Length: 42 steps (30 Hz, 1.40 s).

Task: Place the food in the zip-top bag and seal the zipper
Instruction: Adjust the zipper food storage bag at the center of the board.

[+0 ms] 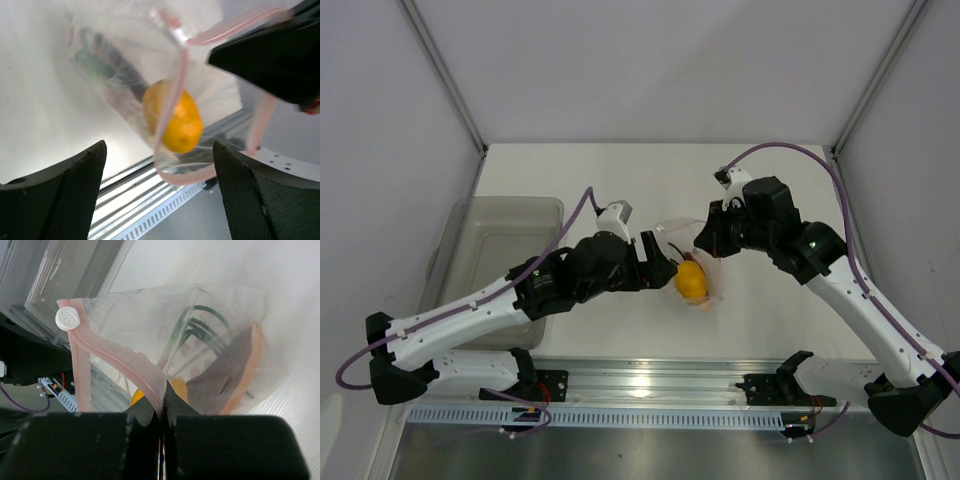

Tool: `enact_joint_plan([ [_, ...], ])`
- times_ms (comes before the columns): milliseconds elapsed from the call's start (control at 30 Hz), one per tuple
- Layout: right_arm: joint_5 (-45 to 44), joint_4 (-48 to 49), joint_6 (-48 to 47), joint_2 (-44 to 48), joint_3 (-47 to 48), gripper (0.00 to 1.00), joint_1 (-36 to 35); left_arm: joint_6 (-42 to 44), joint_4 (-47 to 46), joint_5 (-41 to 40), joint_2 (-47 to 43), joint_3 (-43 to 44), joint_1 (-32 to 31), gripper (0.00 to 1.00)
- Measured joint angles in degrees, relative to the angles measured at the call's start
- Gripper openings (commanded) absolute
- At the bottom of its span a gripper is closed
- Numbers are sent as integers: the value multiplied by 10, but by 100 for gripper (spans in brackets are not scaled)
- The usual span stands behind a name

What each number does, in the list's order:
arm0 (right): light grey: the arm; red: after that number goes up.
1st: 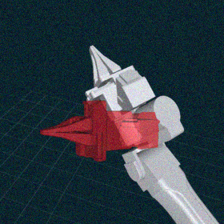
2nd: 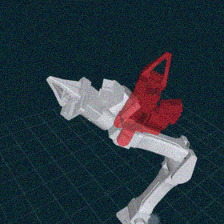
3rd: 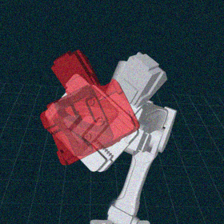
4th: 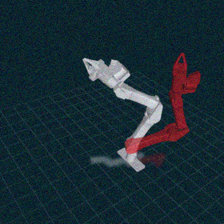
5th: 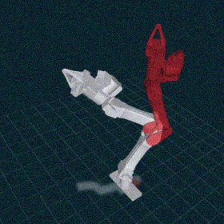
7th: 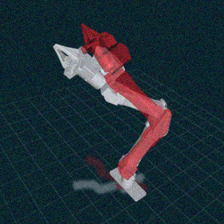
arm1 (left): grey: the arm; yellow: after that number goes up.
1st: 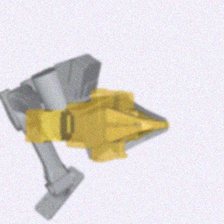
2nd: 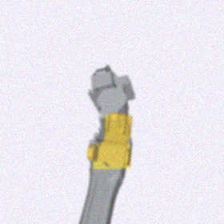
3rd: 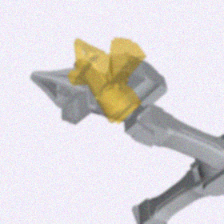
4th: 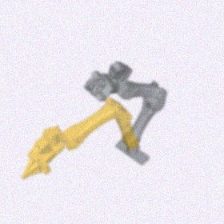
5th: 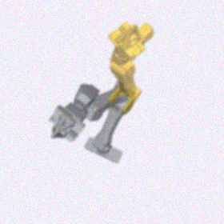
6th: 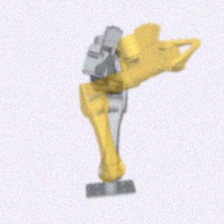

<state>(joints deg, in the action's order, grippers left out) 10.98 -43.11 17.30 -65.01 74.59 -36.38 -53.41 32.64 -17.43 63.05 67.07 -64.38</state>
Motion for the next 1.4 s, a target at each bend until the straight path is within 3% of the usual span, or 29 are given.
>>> enact_joint_plan([
  [233, 0, 0, 0, 2, -1, 0, 0, -13, 7, 1, 20, -38, 0, 51],
  [333, 0, 0, 0, 5, -4, 0, 0, -14, -1, 5, 28, -35, 0, 32],
  [433, 0, 0, 0, 8, -5, 0, 1, -9, -4, 15, 46, -22, 1, 3],
  [467, 0, -1, 0, 9, -5, 0, 1, -7, -4, 17, 52, -14, 2, 1],
  [733, 8, -23, -1, 20, -4, 0, 1, 30, 0, 54, 71, 73, 20, 1],
  [1033, 55, -32, 53, 27, 16, 0, 2, 115, 4, 176, 137, 211, 39, 1],
  [1400, 30, -20, 184, 68, -16, 0, 1, 114, -41, 217, 163, 174, 42, 1],
])
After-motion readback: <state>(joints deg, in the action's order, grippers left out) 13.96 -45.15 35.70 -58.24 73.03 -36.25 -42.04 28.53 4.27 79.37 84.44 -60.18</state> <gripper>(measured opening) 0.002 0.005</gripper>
